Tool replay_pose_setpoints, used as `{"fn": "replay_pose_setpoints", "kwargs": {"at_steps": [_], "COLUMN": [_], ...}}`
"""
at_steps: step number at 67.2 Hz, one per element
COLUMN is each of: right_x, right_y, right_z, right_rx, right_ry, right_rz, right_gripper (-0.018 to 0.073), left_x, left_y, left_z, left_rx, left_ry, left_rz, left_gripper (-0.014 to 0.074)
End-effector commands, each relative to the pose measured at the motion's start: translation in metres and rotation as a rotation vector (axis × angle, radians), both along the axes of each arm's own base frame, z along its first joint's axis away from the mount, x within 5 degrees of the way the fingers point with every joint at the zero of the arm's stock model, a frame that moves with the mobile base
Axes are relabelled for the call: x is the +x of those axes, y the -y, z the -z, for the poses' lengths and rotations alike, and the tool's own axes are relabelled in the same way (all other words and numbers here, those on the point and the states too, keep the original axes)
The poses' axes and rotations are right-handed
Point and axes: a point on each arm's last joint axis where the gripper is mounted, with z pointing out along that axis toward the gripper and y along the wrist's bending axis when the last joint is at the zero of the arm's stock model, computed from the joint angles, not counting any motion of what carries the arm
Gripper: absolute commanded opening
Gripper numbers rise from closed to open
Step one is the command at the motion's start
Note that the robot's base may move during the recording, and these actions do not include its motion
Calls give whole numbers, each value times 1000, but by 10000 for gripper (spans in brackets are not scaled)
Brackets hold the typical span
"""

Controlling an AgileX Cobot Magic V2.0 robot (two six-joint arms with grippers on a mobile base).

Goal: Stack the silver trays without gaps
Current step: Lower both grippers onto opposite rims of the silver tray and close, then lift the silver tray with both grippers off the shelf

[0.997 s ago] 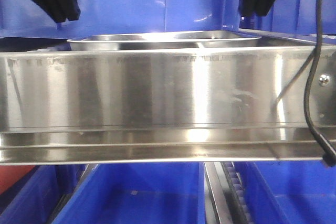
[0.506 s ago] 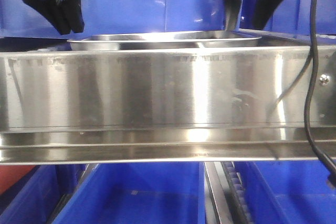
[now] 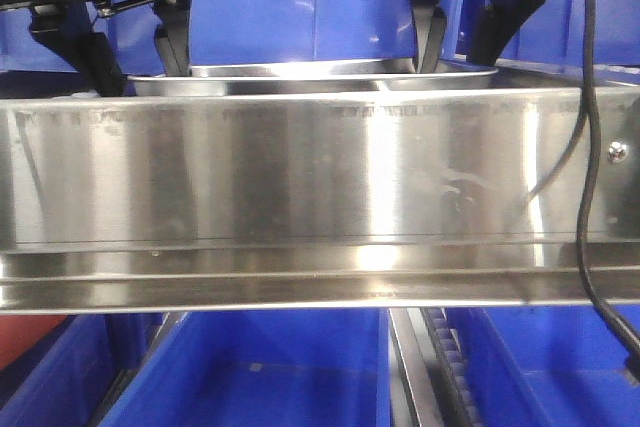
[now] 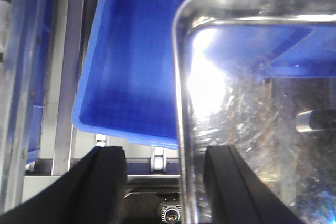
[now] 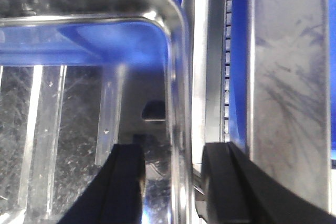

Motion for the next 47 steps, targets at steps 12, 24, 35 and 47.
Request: {"fn": "replay_pose_setpoints", "kwargs": {"at_steps": [12,24,35,47], "right_x": [8,8,9,9], "right_y": [-4,-4,-4,-4], "right_z": [10,12,12,12], "right_rx": [-3,-5,-5,-4], "right_ry": [-1,-7,-7,-5], "right_rz": [-7,-7,-7,-7], "right_gripper": [178,178,158,130], "left_x": [6,8,9,9], "left_y": [2,3,4,5], "left_z": [6,12,13,16], "left_rx": [-4,-4,-3,-10], "left_ry": [-3,-18,-20,-31], "left_rz": [-8,-9,-9,-12], "left_gripper": [265,265,224,149]}}
